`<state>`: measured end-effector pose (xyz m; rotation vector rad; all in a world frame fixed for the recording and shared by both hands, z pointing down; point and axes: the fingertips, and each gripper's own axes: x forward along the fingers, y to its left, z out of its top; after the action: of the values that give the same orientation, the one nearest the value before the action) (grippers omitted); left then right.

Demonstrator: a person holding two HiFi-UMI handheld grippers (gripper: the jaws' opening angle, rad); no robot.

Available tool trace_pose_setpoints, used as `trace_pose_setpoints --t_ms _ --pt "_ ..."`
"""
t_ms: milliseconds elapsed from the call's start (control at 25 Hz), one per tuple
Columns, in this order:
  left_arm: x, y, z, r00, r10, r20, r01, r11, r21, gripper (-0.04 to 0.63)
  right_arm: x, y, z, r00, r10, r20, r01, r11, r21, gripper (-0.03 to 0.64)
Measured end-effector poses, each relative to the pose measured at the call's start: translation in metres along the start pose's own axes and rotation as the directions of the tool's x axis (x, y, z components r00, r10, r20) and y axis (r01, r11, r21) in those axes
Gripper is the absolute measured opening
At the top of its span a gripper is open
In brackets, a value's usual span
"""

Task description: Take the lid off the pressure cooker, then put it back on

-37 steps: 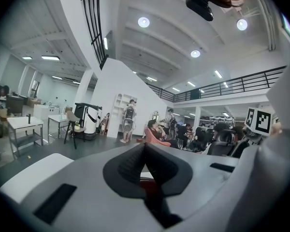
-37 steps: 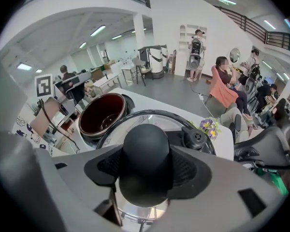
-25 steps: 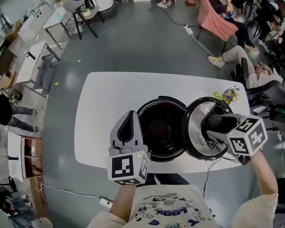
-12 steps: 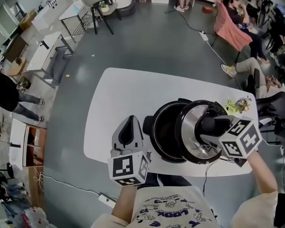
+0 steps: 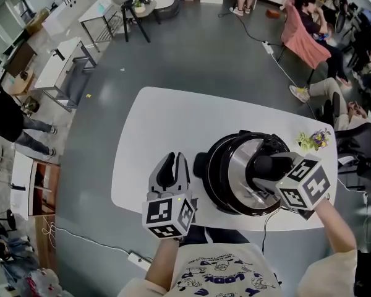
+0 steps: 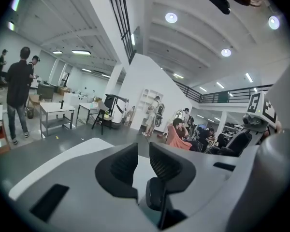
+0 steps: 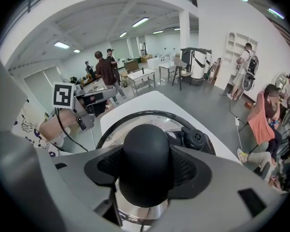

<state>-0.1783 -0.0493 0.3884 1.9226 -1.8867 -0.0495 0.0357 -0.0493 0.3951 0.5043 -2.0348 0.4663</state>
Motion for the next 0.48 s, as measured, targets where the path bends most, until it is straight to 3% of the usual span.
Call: trace_pose_setpoints --t_ms 320,480 --pt "0.016 0.014 -0.025 0.997 -0.031 -0.075 0.024 0.995 -0.094 0.098 0.013 0.012 0.012 1.0 0.003 -0.006 -0.003 1.0 -0.011 0.293" --pt "0.019 0.017 -0.043 0.99 -0.071 -0.123 0.048 0.983 -0.179 0.134 0.017 0.018 0.014 1.0 -0.014 -0.013 0.013 1.0 -0.022 0.293"
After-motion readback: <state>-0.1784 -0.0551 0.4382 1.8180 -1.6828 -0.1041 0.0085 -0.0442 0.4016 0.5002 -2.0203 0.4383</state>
